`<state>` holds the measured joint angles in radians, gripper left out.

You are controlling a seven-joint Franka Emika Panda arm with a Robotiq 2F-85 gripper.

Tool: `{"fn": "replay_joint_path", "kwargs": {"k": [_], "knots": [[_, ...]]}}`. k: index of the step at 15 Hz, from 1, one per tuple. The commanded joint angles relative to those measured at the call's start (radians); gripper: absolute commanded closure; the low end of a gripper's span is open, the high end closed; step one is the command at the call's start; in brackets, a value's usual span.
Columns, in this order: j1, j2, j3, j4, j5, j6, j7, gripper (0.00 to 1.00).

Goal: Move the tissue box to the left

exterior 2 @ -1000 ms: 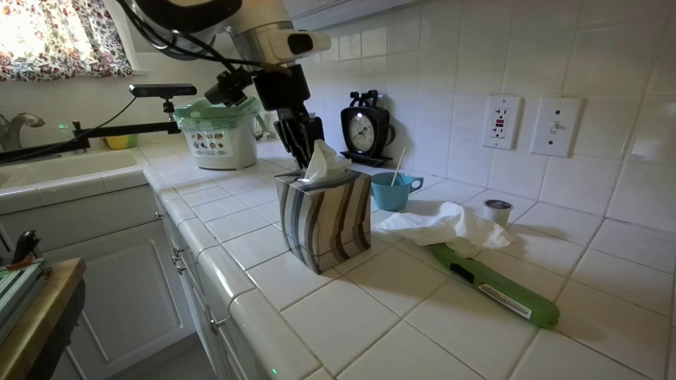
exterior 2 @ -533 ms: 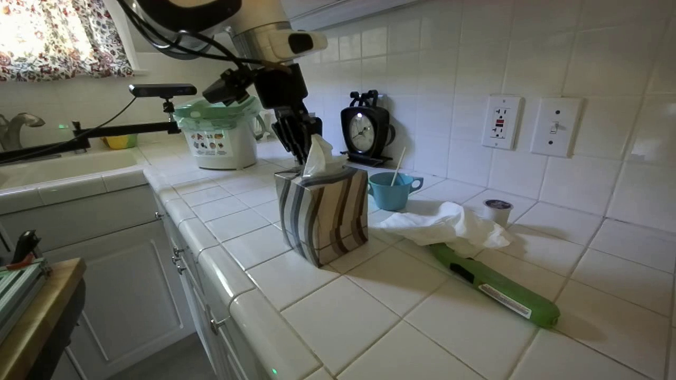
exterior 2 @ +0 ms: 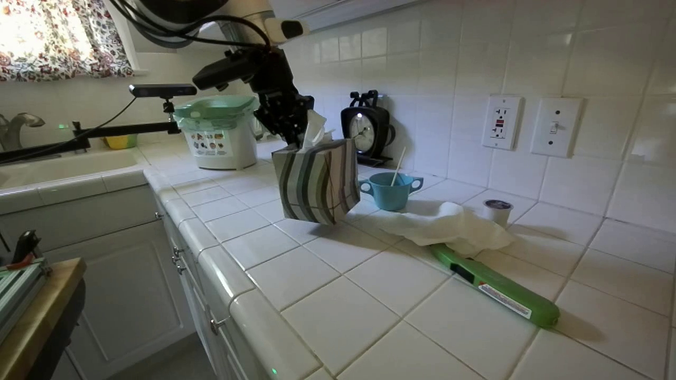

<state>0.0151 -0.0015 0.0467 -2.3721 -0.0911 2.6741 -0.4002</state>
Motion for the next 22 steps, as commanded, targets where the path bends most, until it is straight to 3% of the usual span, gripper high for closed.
{"fn": "replay_joint_path", "kwargs": {"k": [1, 5, 8, 9, 14, 15, 18, 22], "knots": [[0.034, -0.055, 0.011, -0.025, 0.127, -0.003, -0.245, 0.95], [0.095, -0.074, 0.022, -0.018, 0.262, -0.006, -0.445, 0.95], [0.135, -0.073, 0.02, 0.012, 0.408, -0.072, -0.589, 0.95], [0.125, -0.058, 0.034, 0.002, 0.308, -0.033, -0.435, 0.81], [0.129, -0.064, 0.027, 0.006, 0.369, -0.059, -0.528, 0.81], [0.144, -0.056, 0.016, 0.014, 0.49, -0.082, -0.657, 0.95], [0.139, -0.026, 0.017, 0.03, 0.546, -0.115, -0.832, 0.95], [0.125, 0.006, 0.035, 0.066, 0.471, -0.147, -0.967, 0.95]]}}
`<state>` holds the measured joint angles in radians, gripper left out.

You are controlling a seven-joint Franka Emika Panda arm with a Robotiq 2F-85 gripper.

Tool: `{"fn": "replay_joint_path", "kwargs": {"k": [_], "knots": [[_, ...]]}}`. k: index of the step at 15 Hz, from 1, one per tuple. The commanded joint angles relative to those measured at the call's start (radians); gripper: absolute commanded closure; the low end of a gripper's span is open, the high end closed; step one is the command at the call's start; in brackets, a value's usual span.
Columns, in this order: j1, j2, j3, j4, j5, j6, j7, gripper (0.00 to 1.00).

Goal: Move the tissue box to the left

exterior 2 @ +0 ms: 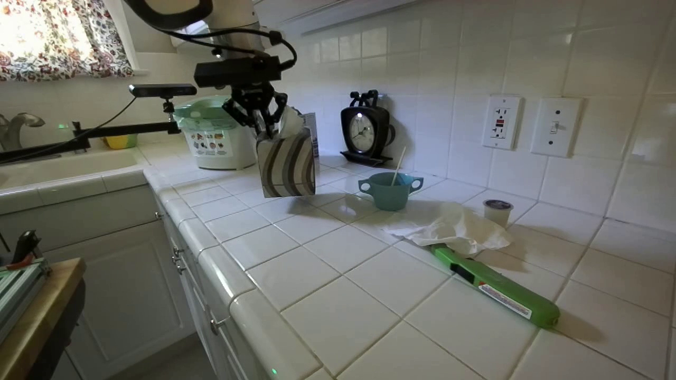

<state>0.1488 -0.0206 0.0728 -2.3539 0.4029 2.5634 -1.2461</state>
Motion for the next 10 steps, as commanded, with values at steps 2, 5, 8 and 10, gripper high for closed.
{"fn": "replay_joint_path", "kwargs": {"k": [2, 5, 8, 10], "knots": [[-0.009, 0.04, 0.019, 0.079, -0.057, -0.046, -0.171, 0.95], [-0.01, 0.079, 0.039, 0.133, -0.104, -0.06, -0.248, 0.95], [-0.021, 0.13, 0.053, 0.188, -0.156, -0.066, -0.336, 0.95], [-0.032, 0.167, 0.06, 0.229, -0.18, -0.058, -0.404, 0.95]]}}
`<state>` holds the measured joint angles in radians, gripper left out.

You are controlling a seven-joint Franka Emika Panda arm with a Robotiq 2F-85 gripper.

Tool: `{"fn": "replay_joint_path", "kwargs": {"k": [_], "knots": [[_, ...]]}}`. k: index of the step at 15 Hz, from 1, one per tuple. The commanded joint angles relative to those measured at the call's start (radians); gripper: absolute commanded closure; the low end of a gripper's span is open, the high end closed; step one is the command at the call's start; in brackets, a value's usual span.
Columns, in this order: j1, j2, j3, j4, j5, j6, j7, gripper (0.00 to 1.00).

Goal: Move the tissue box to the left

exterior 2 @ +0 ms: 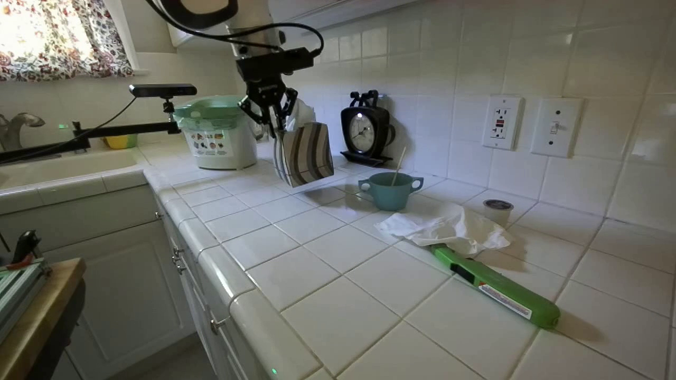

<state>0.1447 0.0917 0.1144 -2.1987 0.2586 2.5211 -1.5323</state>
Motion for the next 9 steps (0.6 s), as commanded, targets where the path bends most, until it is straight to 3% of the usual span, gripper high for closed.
{"fn": "replay_joint_path", "kwargs": {"k": [1, 9], "knots": [[-0.037, 0.072, 0.024, 0.096, -0.032, -0.015, -0.157, 0.95], [-0.088, 0.182, 0.069, 0.227, -0.017, -0.045, -0.286, 0.95]]}}
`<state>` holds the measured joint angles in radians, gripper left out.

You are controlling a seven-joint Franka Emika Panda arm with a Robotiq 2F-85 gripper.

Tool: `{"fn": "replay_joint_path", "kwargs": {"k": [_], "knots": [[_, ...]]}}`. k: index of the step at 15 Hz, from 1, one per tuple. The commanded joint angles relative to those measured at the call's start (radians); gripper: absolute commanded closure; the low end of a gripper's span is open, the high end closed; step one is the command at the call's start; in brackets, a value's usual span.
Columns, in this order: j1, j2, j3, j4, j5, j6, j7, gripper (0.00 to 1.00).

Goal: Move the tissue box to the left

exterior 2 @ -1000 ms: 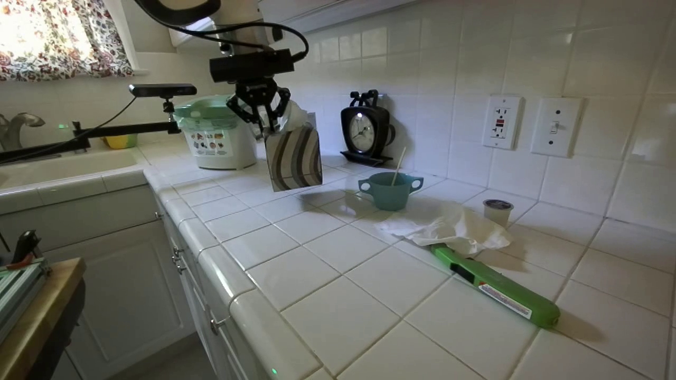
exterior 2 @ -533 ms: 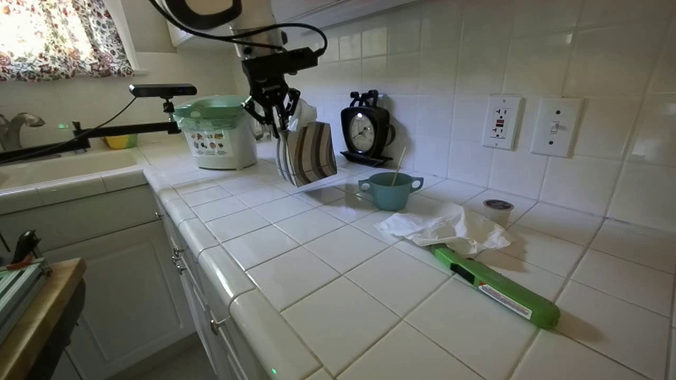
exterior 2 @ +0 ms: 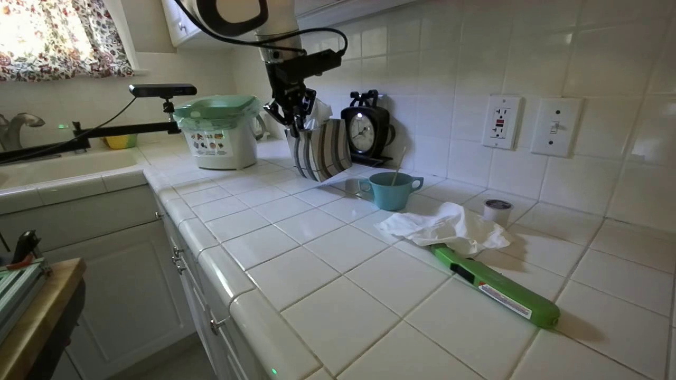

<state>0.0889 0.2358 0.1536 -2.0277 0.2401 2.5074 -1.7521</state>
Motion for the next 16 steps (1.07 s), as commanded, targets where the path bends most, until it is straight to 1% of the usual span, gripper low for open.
{"fn": "replay_joint_path", "kwargs": {"k": [1, 6, 7, 8, 9, 10, 12, 15, 16], "knots": [[-0.035, 0.046, 0.034, 0.066, -0.001, -0.044, -0.069, 0.95], [-0.048, 0.08, 0.041, 0.106, -0.014, -0.069, -0.068, 0.95], [-0.048, 0.083, 0.041, 0.111, -0.017, -0.076, -0.066, 0.56], [-0.047, 0.086, 0.041, 0.116, -0.019, -0.084, -0.066, 0.55], [-0.046, 0.087, 0.042, 0.119, -0.02, -0.086, -0.064, 0.49], [-0.044, 0.084, 0.042, 0.118, -0.024, -0.086, -0.061, 0.41], [-0.04, 0.075, 0.043, 0.119, -0.032, -0.086, -0.055, 0.27], [-0.028, 0.045, 0.039, 0.113, -0.069, -0.083, -0.024, 0.04], [-0.021, 0.029, 0.033, 0.106, -0.091, -0.088, 0.001, 0.01]]}}
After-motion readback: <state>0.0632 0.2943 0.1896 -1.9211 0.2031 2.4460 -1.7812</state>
